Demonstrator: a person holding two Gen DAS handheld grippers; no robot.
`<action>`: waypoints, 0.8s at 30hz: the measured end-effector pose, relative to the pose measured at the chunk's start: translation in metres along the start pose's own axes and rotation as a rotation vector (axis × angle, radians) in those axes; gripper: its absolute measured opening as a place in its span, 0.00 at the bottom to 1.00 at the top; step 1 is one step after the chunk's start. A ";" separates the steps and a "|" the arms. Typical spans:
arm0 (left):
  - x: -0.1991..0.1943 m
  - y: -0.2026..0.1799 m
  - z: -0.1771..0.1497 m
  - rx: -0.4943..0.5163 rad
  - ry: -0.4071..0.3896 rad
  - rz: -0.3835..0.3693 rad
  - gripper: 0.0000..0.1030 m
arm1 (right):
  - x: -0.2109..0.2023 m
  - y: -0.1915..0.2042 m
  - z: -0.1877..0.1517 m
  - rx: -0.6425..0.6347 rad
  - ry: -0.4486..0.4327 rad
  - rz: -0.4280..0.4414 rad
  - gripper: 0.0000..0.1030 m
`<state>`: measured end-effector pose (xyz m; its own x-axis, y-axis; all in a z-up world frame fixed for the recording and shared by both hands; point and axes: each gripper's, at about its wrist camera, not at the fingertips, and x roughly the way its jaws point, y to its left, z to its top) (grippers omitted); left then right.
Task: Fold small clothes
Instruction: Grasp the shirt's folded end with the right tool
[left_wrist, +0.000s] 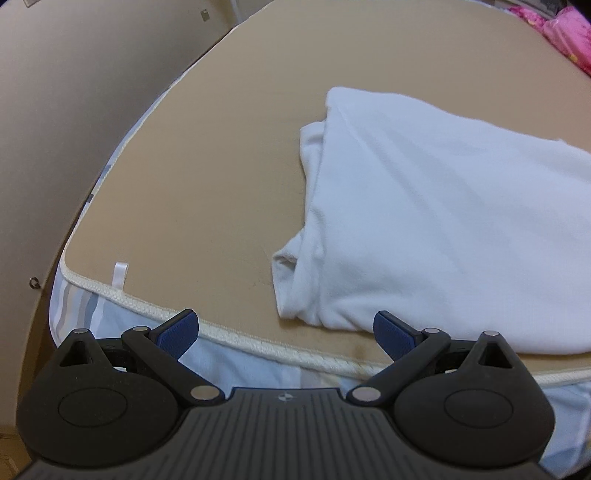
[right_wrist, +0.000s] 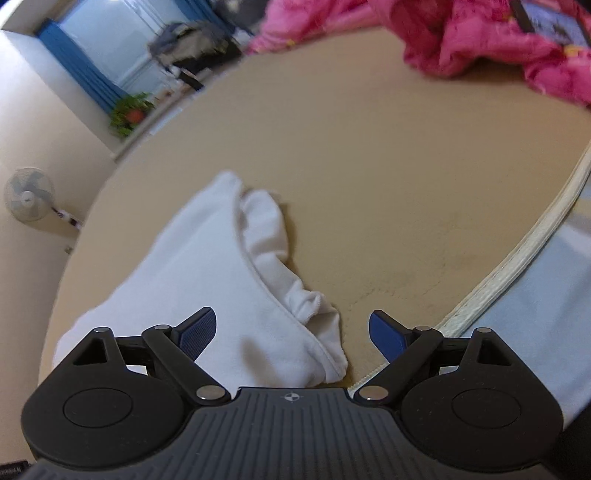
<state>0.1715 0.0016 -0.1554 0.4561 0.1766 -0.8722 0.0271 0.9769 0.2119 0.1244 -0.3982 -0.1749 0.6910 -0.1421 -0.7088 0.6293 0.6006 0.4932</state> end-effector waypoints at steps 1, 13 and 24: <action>0.004 0.000 0.001 0.001 0.003 0.004 0.99 | 0.006 0.000 -0.001 0.005 0.009 0.002 0.89; 0.031 0.009 0.001 -0.004 0.034 -0.015 0.99 | 0.018 0.015 -0.016 0.171 0.044 0.140 0.90; 0.043 0.030 0.002 -0.063 0.045 0.018 0.99 | 0.029 0.015 -0.006 0.273 0.042 0.111 0.21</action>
<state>0.1933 0.0384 -0.1853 0.4153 0.1983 -0.8878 -0.0380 0.9789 0.2009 0.1518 -0.3889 -0.1907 0.7494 -0.0511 -0.6601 0.6268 0.3756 0.6826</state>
